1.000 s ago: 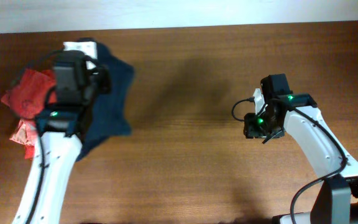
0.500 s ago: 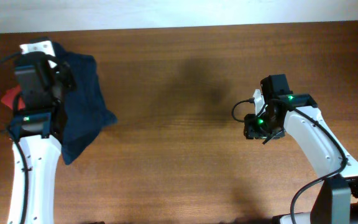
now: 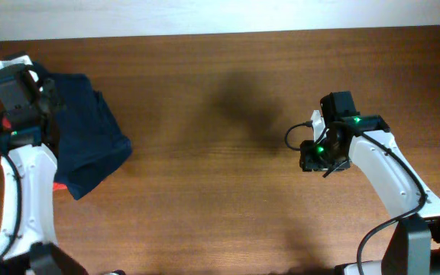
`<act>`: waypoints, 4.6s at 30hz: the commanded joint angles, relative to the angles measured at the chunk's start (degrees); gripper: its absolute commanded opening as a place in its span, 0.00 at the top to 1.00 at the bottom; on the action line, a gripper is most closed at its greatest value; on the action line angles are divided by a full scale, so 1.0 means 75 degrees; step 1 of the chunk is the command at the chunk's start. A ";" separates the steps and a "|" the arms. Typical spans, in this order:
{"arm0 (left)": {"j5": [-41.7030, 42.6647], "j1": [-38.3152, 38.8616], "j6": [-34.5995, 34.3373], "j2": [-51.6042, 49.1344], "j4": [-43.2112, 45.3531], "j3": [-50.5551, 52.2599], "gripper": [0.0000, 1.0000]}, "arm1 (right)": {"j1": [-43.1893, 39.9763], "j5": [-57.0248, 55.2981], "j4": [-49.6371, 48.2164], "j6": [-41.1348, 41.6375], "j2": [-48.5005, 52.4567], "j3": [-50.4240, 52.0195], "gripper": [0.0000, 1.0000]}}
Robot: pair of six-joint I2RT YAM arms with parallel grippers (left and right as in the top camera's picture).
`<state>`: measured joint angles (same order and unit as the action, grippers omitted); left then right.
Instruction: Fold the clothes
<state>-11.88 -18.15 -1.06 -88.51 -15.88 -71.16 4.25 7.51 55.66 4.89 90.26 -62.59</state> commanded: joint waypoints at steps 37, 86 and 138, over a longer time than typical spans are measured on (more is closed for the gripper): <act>0.1638 -0.1550 -0.0166 -0.0361 -0.0073 -0.0082 0.99 | -0.0020 -0.0085 0.0070 -0.0026 -0.0137 -0.0137 0.49; 0.2678 -0.1148 -0.0259 0.0449 0.0248 -0.0178 0.01 | -0.0020 -0.0029 0.0321 -0.0026 -0.0137 -0.0391 0.42; 0.2815 0.2734 0.0699 0.8125 -0.2247 0.5269 0.01 | 0.0195 -0.0638 -0.1964 0.0615 -0.8064 0.3774 0.01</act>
<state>9.06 2.61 3.68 -27.83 -30.57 -32.16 5.34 3.86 39.90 9.04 30.02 -34.96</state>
